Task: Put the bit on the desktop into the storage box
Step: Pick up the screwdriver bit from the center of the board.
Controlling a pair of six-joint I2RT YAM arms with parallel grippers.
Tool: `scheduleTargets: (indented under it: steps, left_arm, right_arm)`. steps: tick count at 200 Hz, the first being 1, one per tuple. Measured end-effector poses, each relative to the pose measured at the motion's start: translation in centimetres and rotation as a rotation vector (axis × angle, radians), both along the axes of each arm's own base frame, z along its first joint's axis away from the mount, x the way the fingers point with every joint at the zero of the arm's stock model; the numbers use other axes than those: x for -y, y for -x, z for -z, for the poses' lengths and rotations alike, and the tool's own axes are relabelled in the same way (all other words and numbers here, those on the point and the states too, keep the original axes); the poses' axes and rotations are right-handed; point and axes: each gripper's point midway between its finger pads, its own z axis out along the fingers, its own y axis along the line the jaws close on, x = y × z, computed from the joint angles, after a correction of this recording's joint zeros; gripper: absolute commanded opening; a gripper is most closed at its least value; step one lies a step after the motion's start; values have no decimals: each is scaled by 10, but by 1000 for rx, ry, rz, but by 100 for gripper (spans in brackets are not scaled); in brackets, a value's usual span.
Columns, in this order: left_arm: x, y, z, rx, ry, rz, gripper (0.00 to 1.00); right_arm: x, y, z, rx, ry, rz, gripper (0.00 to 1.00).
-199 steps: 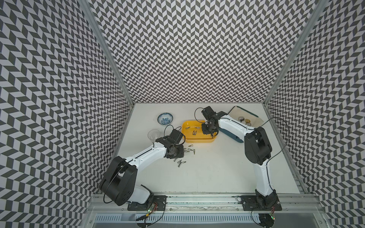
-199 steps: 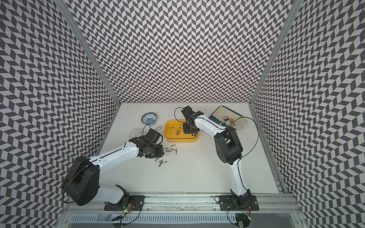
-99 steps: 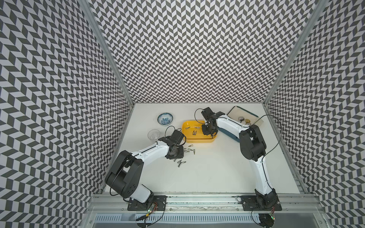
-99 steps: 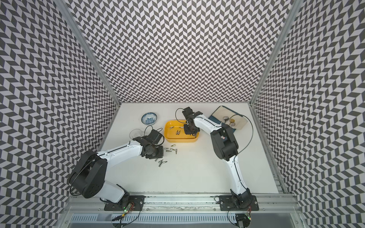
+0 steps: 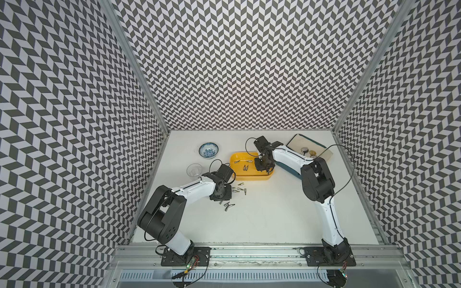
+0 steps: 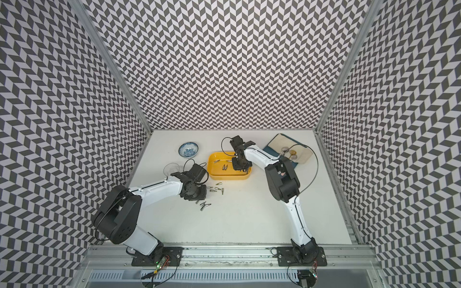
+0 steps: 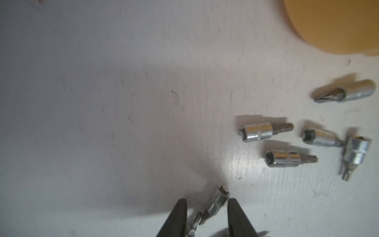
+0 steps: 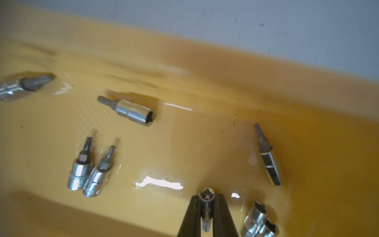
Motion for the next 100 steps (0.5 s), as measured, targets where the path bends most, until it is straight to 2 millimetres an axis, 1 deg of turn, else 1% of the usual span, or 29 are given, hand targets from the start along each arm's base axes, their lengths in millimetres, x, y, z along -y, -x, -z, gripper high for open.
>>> scheduleTargets:
  steps: [15,25,54,80,100]
  left_arm:
    - [1,-3,-2,9,-1,2,37]
    - [1,-4,-2,11,-3,2,35]
    - [1,-6,4,2,-15,5,31]
    - [2,-8,4,8,-15,7,28]
    - [2,-8,4,9,-14,7,23]
  right_arm:
    - [0,0,0,0,1,-2,21]
    - [0,0,1,-2,3,-4,25]
    - [1,1,1,-3,4,-4,27]
    - [0,0,-2,-2,3,-3,30]
    - [-1,-3,-6,8,-2,-3,31]
